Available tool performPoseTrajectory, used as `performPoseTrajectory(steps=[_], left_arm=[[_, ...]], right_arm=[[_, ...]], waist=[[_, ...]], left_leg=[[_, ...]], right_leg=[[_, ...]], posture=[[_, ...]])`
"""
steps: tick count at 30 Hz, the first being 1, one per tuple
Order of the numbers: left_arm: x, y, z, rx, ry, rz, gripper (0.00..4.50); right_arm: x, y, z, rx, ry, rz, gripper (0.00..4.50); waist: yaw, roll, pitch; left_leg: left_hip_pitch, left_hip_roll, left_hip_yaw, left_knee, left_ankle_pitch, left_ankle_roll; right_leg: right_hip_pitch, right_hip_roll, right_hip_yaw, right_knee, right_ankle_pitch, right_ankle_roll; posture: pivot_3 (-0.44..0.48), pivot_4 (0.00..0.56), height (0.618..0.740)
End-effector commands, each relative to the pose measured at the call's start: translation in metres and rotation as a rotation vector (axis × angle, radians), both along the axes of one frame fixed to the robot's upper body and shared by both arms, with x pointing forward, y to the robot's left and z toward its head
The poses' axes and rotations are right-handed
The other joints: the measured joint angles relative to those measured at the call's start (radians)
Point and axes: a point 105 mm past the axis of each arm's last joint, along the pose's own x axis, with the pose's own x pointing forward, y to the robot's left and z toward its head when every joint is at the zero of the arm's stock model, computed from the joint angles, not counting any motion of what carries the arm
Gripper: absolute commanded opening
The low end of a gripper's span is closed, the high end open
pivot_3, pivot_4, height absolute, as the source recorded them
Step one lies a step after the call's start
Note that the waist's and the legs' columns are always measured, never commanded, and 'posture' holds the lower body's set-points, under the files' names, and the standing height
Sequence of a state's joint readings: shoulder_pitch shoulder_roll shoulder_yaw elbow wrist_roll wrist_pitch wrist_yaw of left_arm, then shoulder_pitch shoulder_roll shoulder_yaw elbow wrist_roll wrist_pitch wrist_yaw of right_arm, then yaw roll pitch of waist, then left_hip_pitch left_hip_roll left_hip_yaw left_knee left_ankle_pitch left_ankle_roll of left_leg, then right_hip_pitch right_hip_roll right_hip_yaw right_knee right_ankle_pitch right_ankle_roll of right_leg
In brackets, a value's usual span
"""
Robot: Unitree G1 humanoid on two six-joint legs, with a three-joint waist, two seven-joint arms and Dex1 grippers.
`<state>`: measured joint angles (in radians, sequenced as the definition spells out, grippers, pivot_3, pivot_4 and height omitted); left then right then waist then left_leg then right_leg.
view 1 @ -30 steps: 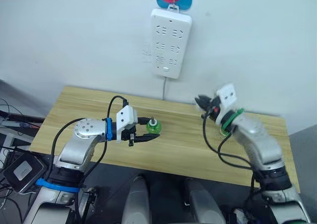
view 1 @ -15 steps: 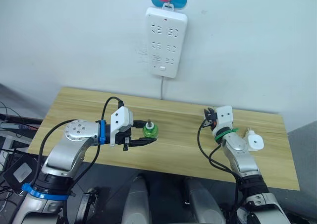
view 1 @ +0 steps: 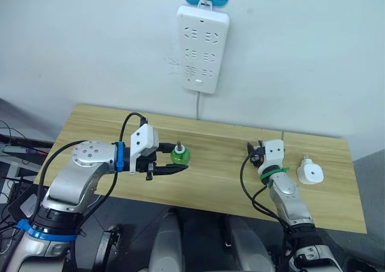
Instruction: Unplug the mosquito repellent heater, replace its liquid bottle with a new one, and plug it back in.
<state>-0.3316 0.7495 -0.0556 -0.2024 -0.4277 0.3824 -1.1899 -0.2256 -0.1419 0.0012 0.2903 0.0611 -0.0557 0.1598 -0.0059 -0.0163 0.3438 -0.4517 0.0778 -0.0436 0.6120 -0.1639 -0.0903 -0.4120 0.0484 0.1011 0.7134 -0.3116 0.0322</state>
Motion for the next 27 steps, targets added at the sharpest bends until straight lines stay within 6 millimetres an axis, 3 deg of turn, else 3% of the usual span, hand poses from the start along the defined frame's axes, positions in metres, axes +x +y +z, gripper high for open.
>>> performPoseTrajectory(steps=[1, 4, 7, 10, 12, 15, 22, 27], left_arm=[[-0.001, -0.005, 0.004, -0.014, -0.024, -0.027, 2.19], [0.003, -0.005, 0.002, -0.021, -0.031, -0.022, 2.19], [0.009, -0.007, 0.002, -0.036, -0.051, -0.015, 2.19], [0.016, -0.010, 0.003, -0.055, -0.074, -0.011, 2.19], [0.019, -0.014, 0.003, -0.069, -0.085, -0.016, 2.19], [0.022, -0.019, 0.003, -0.081, -0.102, -0.024, 2.19], [0.021, -0.031, 0.001, -0.107, -0.120, -0.044, 2.19], [0.019, -0.033, 0.001, -0.111, -0.121, -0.046, 2.19]], right_arm=[[-0.003, 0.004, 0.043, -0.038, -0.164, 0.058, 3.37], [-0.010, 0.023, 0.071, -0.011, -0.213, 0.205, 4.46], [-0.028, 0.054, 0.103, 0.089, -0.199, 0.470, 4.46], [-0.051, 0.078, 0.118, 0.088, -0.110, 0.749, 3.49], [-0.067, 0.088, 0.126, 0.077, -0.054, 0.910, 3.49], [-0.080, 0.098, 0.131, 0.049, 0.014, 1.051, 3.49], [-0.076, 0.127, 0.125, 0.044, 0.034, 1.108, 3.49], [-0.071, 0.134, 0.118, -0.010, 0.024, 1.109, 3.49]], waist=[[0.000, 0.001, 0.001], [-0.002, 0.001, 0.001], [-0.004, 0.001, 0.001], [-0.002, 0.000, 0.001], [-0.002, 0.000, 0.000], [-0.002, -0.002, -0.001], [-0.003, -0.005, -0.004], [-0.003, -0.005, -0.004]], left_leg=[[0.000, 0.000, 0.000, 0.000, 0.000, 0.000], [0.000, 0.000, 0.001, -0.001, 0.000, 0.000], [0.000, 0.001, 0.001, -0.001, 0.000, 0.000], [0.000, 0.000, 0.001, -0.001, 0.000, 0.000], [0.000, 0.000, 0.000, -0.001, 0.000, 0.000], [-0.001, 0.000, -0.001, -0.001, 0.000, 0.000], [-0.001, 0.000, -0.002, -0.001, 0.000, 0.000], [-0.001, 0.000, -0.003, 0.000, 0.001, -0.002]], right_leg=[[0.000, 0.000, 0.000, 0.000, 0.000, 0.000], [-0.001, 0.000, 0.001, 0.000, 0.000, 0.000], [-0.001, 0.000, 0.000, 0.000, 0.000, 0.000], [-0.001, 0.000, 0.000, 0.000, 0.000, 0.000], [0.000, 0.000, 0.000, 0.000, 0.000, 0.000], [0.000, 0.000, -0.002, -0.001, 0.000, 0.000], [0.000, 0.000, -0.003, 0.000, 0.000, 0.000], [0.000, 0.000, -0.004, 0.000, 0.001, -0.001]], posture=[[0.072, 0.382, 0.740], [0.058, 0.367, 0.740], [0.048, 0.354, 0.740], [0.034, 0.327, 0.740], [0.028, 0.313, 0.740], [0.026, 0.287, 0.740], [0.049, 0.260, 0.740], [0.059, 0.255, 0.740]])
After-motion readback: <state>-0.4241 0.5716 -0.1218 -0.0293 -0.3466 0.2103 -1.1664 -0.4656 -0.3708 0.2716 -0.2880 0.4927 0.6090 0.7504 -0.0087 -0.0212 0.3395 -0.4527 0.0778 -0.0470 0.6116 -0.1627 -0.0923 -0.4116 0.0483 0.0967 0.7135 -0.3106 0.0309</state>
